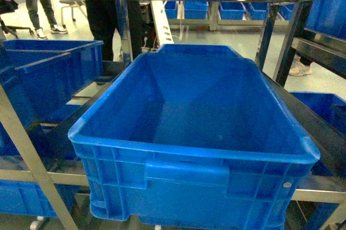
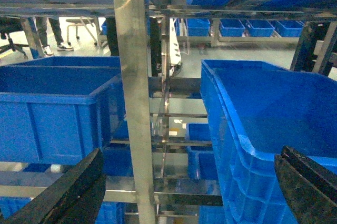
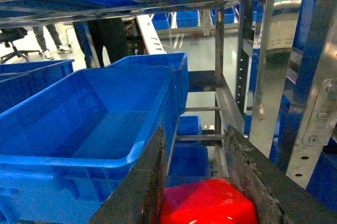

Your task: Pick red block from blue box to shelf

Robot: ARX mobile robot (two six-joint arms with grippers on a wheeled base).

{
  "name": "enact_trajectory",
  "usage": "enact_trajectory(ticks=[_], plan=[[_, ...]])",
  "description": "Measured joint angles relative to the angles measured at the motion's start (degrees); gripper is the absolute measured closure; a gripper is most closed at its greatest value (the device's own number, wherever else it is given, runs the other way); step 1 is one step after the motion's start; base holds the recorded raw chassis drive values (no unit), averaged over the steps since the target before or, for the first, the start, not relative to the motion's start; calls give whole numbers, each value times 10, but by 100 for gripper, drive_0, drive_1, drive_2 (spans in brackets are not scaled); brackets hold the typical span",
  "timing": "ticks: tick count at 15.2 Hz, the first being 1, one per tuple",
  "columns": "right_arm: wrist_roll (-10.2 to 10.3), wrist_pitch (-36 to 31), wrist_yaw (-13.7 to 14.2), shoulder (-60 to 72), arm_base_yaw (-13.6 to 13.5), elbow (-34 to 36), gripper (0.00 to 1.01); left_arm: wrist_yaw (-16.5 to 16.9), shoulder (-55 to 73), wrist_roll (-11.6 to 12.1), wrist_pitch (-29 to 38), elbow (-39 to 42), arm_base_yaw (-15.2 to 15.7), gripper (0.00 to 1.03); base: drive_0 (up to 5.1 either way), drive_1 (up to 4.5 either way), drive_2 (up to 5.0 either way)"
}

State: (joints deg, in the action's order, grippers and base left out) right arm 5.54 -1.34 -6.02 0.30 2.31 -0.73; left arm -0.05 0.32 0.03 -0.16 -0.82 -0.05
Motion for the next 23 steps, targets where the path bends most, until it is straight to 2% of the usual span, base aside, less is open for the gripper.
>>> enact_trajectory(ticks=[23], plan=[[0,0,0,0,0,0,73,0,0,0,0,0,0,5,0,0,0]])
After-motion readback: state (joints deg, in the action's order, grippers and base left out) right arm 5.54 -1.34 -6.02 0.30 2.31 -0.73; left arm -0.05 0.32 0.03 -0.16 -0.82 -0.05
